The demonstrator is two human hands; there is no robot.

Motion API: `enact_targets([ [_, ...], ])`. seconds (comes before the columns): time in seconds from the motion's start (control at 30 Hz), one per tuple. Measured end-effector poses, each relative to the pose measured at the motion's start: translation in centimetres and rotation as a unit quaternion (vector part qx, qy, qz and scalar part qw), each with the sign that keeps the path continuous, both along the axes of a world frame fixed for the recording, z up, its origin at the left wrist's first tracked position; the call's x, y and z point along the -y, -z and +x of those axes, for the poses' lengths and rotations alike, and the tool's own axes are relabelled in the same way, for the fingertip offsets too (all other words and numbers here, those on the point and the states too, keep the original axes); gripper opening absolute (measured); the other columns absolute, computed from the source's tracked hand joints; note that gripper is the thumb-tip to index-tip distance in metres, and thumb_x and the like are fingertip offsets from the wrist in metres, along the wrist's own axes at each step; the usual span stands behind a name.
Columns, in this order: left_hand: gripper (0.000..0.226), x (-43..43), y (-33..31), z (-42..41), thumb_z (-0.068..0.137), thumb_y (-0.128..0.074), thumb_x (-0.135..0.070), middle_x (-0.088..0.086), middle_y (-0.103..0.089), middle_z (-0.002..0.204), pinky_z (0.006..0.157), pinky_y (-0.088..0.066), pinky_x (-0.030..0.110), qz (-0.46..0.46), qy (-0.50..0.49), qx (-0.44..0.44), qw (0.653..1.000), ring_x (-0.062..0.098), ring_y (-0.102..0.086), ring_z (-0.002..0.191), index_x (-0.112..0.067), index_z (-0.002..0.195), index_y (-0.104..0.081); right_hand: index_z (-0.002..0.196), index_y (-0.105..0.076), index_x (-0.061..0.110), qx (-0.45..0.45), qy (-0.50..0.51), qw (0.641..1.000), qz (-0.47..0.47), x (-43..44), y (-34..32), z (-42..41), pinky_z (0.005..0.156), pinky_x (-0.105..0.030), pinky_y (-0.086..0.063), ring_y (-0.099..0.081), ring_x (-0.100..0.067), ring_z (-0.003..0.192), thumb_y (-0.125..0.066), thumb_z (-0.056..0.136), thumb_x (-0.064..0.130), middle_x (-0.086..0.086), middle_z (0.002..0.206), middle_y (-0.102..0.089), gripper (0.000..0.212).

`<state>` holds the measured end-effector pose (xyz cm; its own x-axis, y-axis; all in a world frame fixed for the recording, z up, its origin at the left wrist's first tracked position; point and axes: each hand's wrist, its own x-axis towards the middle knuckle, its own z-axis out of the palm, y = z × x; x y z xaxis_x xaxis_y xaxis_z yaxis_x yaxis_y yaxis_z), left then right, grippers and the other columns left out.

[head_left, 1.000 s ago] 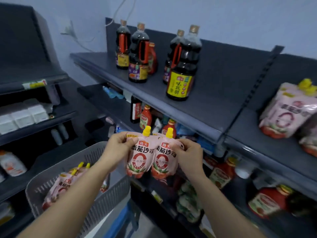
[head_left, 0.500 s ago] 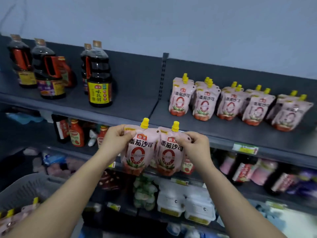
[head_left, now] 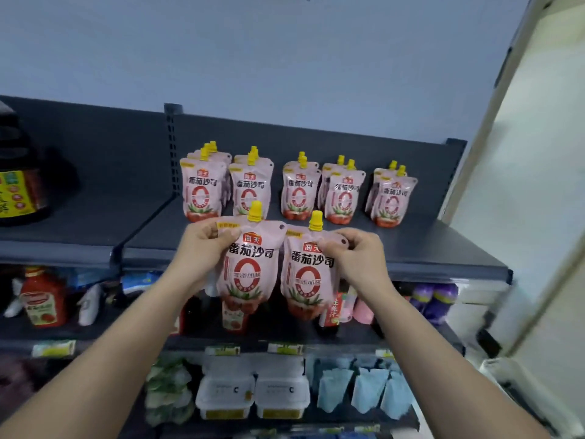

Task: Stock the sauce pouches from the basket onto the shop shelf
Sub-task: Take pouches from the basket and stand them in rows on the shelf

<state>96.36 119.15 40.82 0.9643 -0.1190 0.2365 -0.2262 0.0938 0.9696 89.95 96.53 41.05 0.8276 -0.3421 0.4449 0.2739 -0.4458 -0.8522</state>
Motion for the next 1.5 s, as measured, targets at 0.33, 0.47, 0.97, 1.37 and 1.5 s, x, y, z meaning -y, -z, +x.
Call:
enact_targets([
  [0.33, 0.015, 9.8, -4.0, 4.3, 0.092, -0.058, -0.007, -0.004, -0.075, 0.071, 0.062, -0.055, 0.026, -0.036, 0.003, -0.009, 0.999, 0.008, -0.071, 0.066, -0.016, 0.084, -0.067, 0.079, -0.072, 0.016, 0.024, -0.010, 0.999, 0.036, 9.6, -4.0, 3.2, 0.073, -0.034, -0.058, -0.070, -0.019, 0.080, -0.075, 0.080, 0.010, -0.002, 0.080, -0.072, 0.007],
  [0.47, 0.013, 12.4, -4.7, 7.2, 0.092, -0.057, -0.009, -0.005, -0.071, 0.064, 0.044, -0.049, 0.017, -0.034, -0.010, -0.001, 0.999, 0.003, -0.067, 0.053, -0.014, 0.082, -0.062, 0.087, -0.072, 0.011, 0.017, -0.005, 0.998, 0.053, 12.1, -4.6, 6.2, 0.067, -0.029, -0.057, -0.070, -0.017, 0.079, -0.073, 0.082, 0.010, -0.002, 0.083, -0.073, 0.005],
  [0.97, 0.018, 17.6, -2.5, 19.2, 0.092, -0.056, -0.003, 0.006, -0.071, 0.086, 0.073, -0.056, 0.032, -0.055, -0.023, -0.043, 0.997, 0.019, -0.068, 0.080, -0.015, 0.084, -0.067, 0.075, -0.068, 0.023, -0.026, 0.009, 0.996, 0.084, 17.1, -3.7, 17.8, 0.063, -0.025, -0.055, -0.070, -0.012, 0.076, -0.072, 0.083, 0.009, 0.006, 0.078, -0.071, 0.017],
  [1.37, 0.021, 17.0, -4.1, 21.3, 0.077, -0.075, -0.006, 0.005, -0.072, 0.099, 0.082, -0.058, 0.040, 0.182, 0.000, 0.069, 0.981, 0.022, -0.070, 0.090, -0.017, 0.095, -0.069, 0.081, -0.067, 0.017, -0.074, -0.022, 0.996, 0.046, 19.2, -3.4, 20.5, 0.047, -0.014, -0.047, -0.068, -0.011, 0.071, -0.068, 0.086, 0.007, 0.002, 0.079, -0.070, 0.012],
  [1.5, 0.017, 17.6, -5.6, 21.0, 0.073, -0.079, -0.017, 0.006, -0.072, 0.086, 0.078, -0.056, 0.044, 0.349, -0.046, 0.148, 0.924, 0.024, -0.068, 0.084, -0.013, 0.086, -0.068, 0.080, -0.066, 0.017, -0.079, -0.012, 0.994, -0.068, 19.8, -4.2, 20.8, 0.044, -0.014, -0.043, -0.065, -0.005, 0.062, -0.070, 0.085, 0.011, 0.002, 0.079, -0.069, 0.009],
])
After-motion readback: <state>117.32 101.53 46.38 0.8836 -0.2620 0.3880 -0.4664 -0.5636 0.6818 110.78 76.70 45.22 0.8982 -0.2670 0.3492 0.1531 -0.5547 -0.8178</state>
